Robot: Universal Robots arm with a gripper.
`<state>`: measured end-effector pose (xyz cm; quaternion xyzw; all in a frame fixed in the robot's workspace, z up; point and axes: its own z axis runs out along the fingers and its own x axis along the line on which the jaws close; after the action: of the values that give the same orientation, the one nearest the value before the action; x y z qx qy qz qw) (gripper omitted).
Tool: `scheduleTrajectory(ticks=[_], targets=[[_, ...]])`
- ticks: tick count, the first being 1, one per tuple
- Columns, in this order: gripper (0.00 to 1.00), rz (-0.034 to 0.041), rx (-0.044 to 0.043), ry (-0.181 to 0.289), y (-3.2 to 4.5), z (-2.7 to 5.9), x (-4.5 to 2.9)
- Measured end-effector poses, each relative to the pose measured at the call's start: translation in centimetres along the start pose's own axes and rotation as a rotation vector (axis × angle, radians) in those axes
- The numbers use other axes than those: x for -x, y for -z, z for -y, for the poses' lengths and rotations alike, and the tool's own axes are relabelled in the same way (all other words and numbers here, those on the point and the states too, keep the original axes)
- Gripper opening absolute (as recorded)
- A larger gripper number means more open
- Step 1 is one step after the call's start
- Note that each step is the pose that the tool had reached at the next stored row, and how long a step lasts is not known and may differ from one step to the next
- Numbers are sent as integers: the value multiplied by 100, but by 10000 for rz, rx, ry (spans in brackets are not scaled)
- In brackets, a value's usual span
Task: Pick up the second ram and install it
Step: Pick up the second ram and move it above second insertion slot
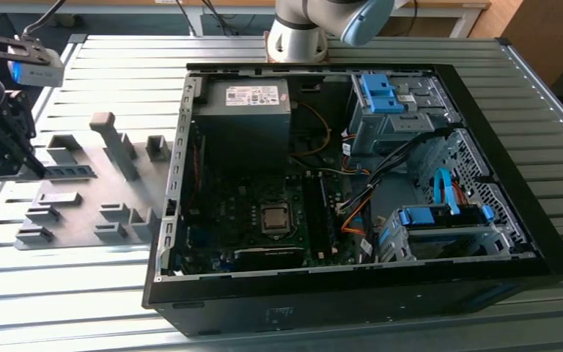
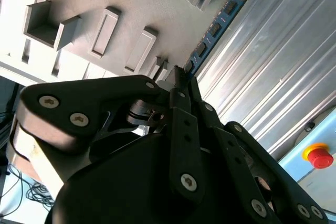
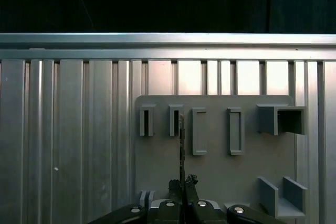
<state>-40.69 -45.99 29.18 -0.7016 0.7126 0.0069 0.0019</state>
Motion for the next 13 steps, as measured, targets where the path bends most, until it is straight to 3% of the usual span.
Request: scheduleTrajectory(ticks=[13], targets=[[14, 1, -1, 0, 118, -1, 1]])
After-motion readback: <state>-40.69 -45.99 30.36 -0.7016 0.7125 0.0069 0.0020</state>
